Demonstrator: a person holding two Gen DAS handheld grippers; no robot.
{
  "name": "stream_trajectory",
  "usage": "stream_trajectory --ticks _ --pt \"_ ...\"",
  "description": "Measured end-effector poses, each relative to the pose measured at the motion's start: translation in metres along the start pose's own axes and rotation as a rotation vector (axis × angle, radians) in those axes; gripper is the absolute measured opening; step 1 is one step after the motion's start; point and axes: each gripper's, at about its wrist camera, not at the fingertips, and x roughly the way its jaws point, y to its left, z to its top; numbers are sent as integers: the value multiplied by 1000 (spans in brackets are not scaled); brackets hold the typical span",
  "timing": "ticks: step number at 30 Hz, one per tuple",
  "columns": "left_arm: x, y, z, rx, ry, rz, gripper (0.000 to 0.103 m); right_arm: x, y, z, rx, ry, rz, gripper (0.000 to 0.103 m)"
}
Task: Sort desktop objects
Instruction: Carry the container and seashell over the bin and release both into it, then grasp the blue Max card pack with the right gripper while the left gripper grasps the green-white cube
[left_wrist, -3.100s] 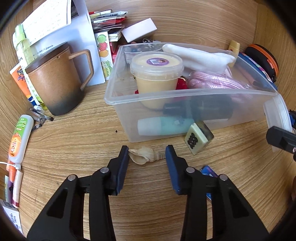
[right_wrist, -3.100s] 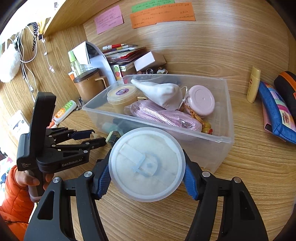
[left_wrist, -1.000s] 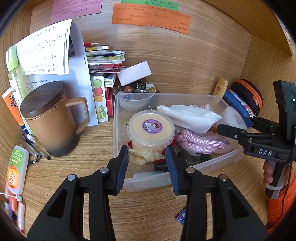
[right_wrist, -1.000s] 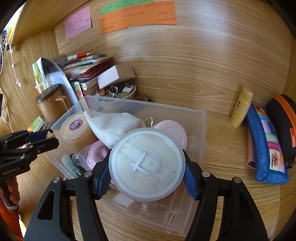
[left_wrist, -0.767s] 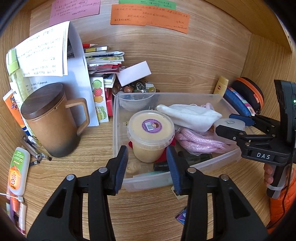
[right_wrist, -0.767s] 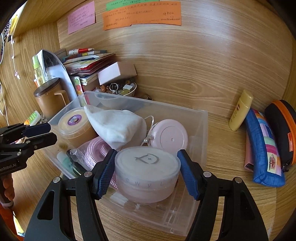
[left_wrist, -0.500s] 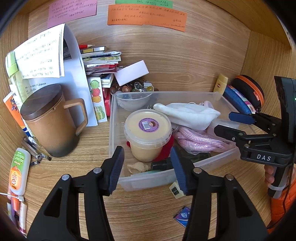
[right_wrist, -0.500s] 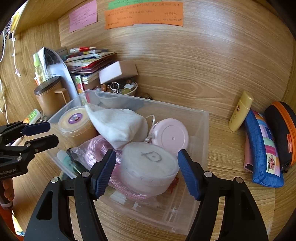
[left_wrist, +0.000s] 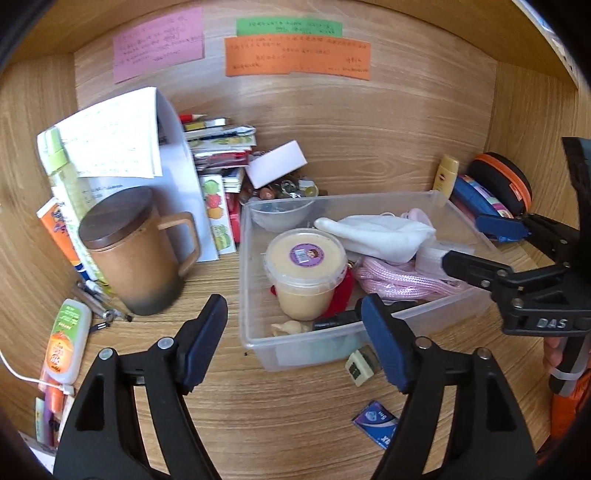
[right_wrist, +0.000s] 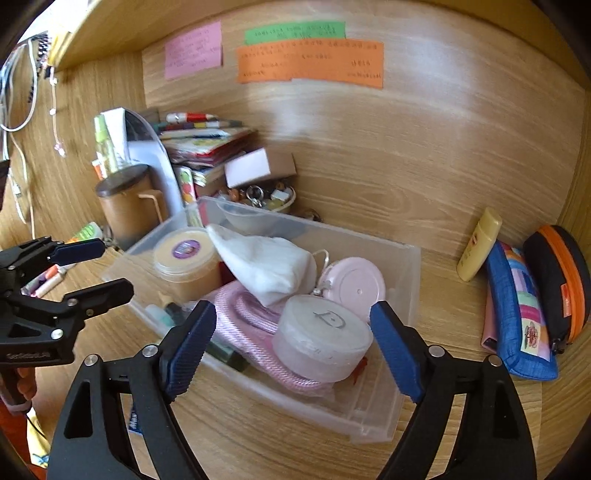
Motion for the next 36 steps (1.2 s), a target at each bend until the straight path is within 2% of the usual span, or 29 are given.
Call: stream_trajectory --ticks 10,15,24,28,31,33,36 --pt "-23 18 -15 -51 -29 47 95 -21 28 -10 -37 -19 16 89" --pt "-30 30 -29 -88 -22 43 95 -25 50 -24 -64 6 48 89" --pt "-32 46 -58 -127 22 40 96 -1 99 -57 -128 118 114 89" --pt "-32 51 -66 -144 31 36 96 9 116 -68 -165 150 112 89" --pt "-32 54 -71 -157 35 29 96 15 121 -72 -187 167 96 84" --pt "-32 55 -73 -159 35 26 96 19 121 -73 -183 188 110 70" --pt "-33 57 -76 -165 33 22 96 26 119 -72 -176 227 144 55"
